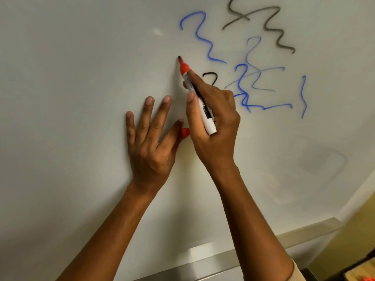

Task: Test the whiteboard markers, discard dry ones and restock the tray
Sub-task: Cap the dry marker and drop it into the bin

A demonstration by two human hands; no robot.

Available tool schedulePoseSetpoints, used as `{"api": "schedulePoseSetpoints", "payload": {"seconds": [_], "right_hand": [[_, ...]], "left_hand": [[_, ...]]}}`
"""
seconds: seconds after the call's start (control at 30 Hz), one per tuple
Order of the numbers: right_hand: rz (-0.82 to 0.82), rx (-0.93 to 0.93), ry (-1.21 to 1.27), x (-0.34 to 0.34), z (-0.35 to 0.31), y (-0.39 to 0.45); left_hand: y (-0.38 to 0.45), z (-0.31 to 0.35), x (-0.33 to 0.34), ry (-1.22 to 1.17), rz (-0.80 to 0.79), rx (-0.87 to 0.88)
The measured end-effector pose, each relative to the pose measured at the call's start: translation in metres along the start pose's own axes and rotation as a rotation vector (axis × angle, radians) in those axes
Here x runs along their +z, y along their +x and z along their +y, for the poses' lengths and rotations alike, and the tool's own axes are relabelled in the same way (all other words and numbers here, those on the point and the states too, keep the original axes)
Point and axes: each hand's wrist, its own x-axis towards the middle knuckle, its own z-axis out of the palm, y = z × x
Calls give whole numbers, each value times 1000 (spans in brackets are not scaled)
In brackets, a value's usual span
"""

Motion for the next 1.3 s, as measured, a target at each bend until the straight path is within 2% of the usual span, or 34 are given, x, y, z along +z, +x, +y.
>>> {"api": "schedulePoseSetpoints", "payload": {"seconds": [0.1, 0.23, 0.37, 0.5, 0.57, 0.67, 0.77, 0.93, 1.13, 1.3], "right_hand": [[86, 31, 2, -2, 7, -1], [-7, 33, -25, -10, 11, -24], [17, 139, -7, -30, 21, -42], [-47, 159, -81, -48, 28, -65], [-38, 253, -69, -64, 34, -76], [-28, 463, -9, -91, 35, -88], [-104, 625, 133, -111, 30, -100], [-103, 740, 381, -144, 21, -128], [-158, 829, 244, -174, 31, -167], [-202, 989, 214, -215, 46, -192]], "left_hand": [[-1, 1, 1, 10, 4, 2], [-2, -1, 1, 4, 3, 11], [-2, 2, -1, 8, 1, 11], [-1, 5, -4, -21, -14, -3], [-6, 8, -8, -75, -46, -40], [-23, 23, -15, -223, -139, -148], [-50, 41, -21, -343, -243, -203], [-91, 75, -25, -543, -395, -242], [-129, 109, -27, -734, -601, -307], [-155, 135, -23, -915, -877, -281]]}}
